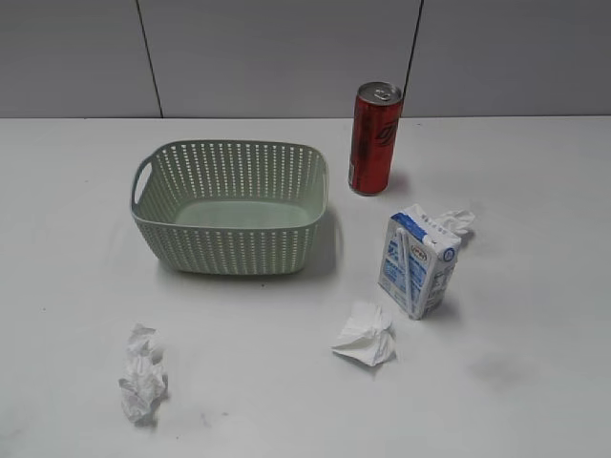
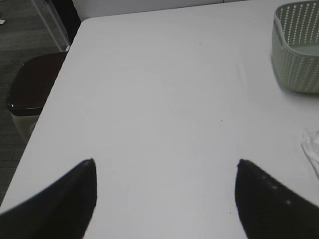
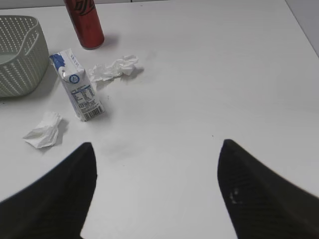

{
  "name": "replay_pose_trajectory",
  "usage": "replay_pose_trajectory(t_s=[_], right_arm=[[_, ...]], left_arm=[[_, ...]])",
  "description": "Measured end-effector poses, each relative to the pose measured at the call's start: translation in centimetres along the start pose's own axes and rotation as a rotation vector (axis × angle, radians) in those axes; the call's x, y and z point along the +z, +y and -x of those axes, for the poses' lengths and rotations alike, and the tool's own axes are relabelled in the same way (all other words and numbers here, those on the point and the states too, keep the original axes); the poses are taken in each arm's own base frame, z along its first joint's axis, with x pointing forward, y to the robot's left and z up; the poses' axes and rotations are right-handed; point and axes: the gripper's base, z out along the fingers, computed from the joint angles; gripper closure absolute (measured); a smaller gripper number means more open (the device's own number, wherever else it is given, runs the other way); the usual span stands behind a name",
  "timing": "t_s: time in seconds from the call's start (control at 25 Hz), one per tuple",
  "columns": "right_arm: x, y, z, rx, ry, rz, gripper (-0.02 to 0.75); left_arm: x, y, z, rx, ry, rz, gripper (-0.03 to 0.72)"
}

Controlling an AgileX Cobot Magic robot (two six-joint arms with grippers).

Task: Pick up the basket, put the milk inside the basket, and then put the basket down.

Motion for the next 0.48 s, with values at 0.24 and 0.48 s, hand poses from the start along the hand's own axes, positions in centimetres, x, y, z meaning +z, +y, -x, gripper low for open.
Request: replay_pose_trajectory(t_s=[0.24,0.48], right_arm=[[0.0,0.0,0.0,0.0,0.0,0.0,0.168],[0.0,0.0,0.0,0.0,0.0,0.0,0.168]], left_arm=[[0.0,0.0,0.0,0.0,0.0,0.0,0.04],[0.0,0.05,0.0,0.003,0.001,0.005,0.04]])
